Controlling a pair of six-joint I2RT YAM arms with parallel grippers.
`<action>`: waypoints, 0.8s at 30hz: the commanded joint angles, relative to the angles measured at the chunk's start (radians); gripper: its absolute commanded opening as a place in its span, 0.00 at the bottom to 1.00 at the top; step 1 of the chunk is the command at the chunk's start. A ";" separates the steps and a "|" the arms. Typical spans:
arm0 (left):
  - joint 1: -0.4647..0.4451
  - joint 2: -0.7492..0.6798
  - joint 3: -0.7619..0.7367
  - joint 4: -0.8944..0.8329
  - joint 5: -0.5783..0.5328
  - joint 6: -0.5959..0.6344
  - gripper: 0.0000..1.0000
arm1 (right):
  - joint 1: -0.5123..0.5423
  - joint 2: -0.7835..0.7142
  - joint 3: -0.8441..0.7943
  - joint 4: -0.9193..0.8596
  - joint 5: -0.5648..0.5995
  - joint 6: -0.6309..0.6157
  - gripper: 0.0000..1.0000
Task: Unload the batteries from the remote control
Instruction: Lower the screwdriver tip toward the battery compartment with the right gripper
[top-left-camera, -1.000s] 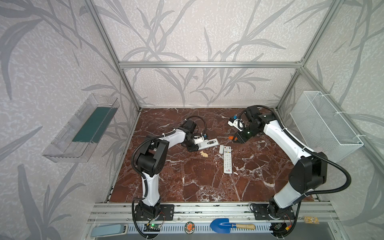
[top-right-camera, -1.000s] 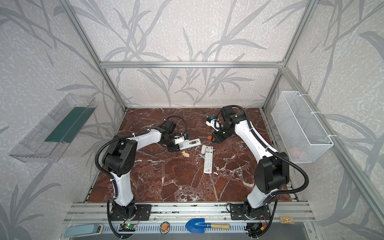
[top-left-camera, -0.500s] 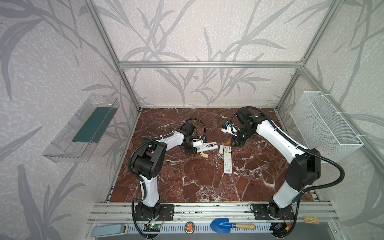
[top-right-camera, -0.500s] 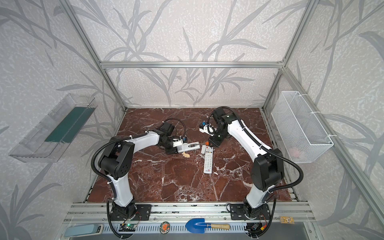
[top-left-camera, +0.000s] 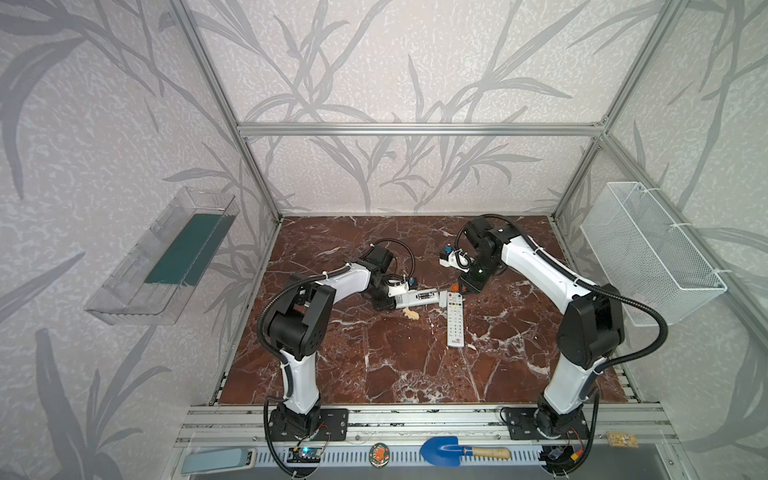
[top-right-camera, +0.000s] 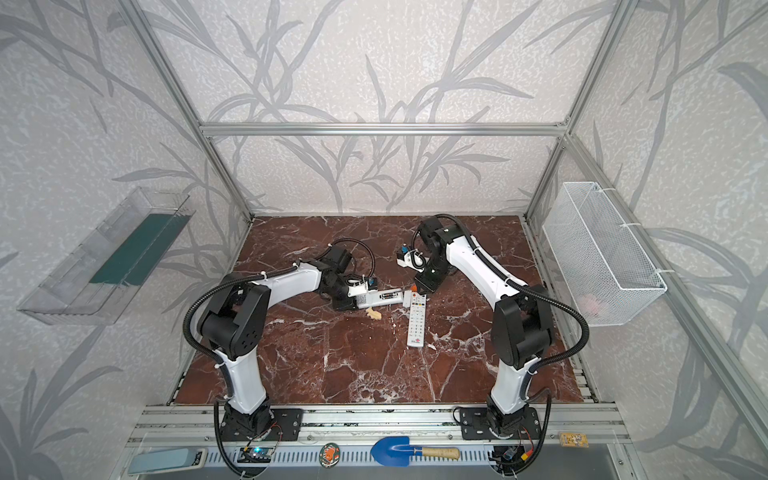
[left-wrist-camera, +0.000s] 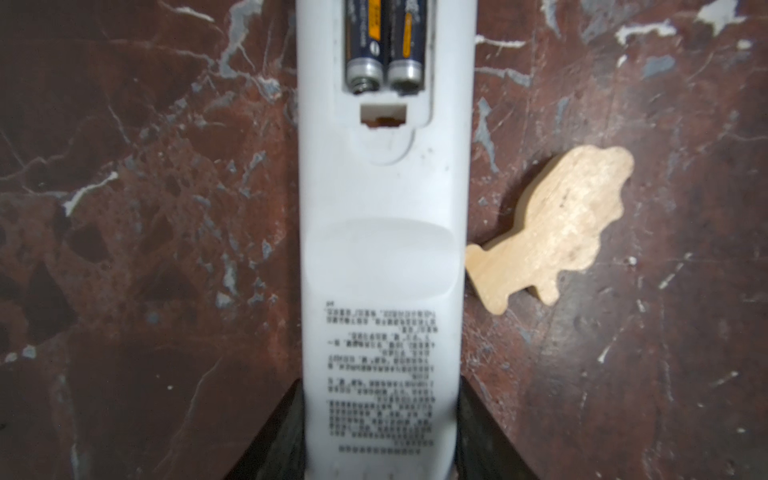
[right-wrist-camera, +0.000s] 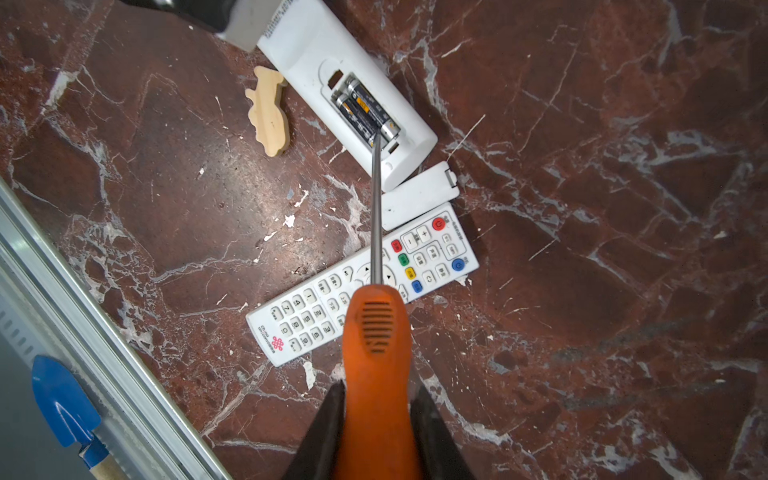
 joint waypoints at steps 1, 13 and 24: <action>-0.011 0.017 -0.037 -0.082 0.003 0.039 0.34 | 0.003 0.007 0.028 -0.028 0.032 0.010 0.00; -0.016 0.021 -0.031 -0.079 0.003 0.032 0.34 | 0.017 0.045 0.039 -0.040 0.040 0.011 0.00; -0.019 0.019 -0.034 -0.074 -0.003 0.027 0.34 | 0.029 0.089 0.068 -0.055 0.050 0.031 0.00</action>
